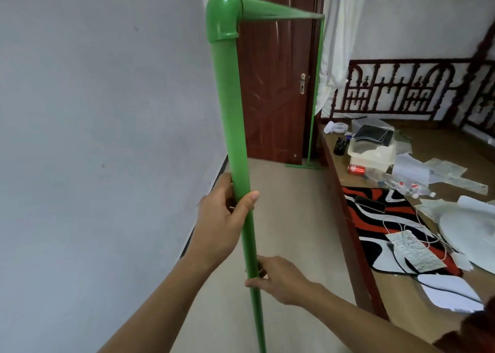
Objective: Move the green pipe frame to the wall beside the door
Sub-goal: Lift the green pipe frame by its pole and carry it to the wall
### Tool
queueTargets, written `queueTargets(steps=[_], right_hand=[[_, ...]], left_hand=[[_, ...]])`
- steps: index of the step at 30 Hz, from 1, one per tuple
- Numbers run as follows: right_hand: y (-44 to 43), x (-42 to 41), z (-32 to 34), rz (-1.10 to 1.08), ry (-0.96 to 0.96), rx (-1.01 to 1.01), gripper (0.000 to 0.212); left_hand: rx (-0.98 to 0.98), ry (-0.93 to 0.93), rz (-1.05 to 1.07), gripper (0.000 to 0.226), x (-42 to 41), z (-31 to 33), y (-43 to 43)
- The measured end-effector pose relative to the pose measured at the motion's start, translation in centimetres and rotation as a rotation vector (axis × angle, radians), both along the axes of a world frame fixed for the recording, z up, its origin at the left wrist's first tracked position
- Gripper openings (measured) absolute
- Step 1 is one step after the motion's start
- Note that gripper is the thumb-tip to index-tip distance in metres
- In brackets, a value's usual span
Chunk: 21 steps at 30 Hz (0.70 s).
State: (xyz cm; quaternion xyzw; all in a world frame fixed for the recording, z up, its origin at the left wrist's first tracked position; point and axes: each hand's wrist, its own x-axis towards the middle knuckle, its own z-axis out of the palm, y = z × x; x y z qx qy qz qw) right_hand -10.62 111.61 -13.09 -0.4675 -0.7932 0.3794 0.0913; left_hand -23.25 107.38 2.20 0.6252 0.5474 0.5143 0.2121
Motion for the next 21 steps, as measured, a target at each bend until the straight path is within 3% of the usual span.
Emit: queueTargets(steps=[7, 12, 21], right_hand=[[3.9, -6.5, -0.1, 0.210, -0.008, 0.069, 0.035], [5.3, -12.7, -0.4, 0.293, 0.032, 0.092, 0.037], [7.4, -24.8, -0.8, 0.340, 0.060, 0.099, 0.038]], left_hand=[[0.004, -0.032, 0.229, 0.019, -4.8, -0.2, 1.2], [0.012, -0.055, 0.429, 0.011, -9.1, -0.8, 2.0], [0.002, -0.031, 0.553, 0.019, -19.9, -1.3, 4.0]])
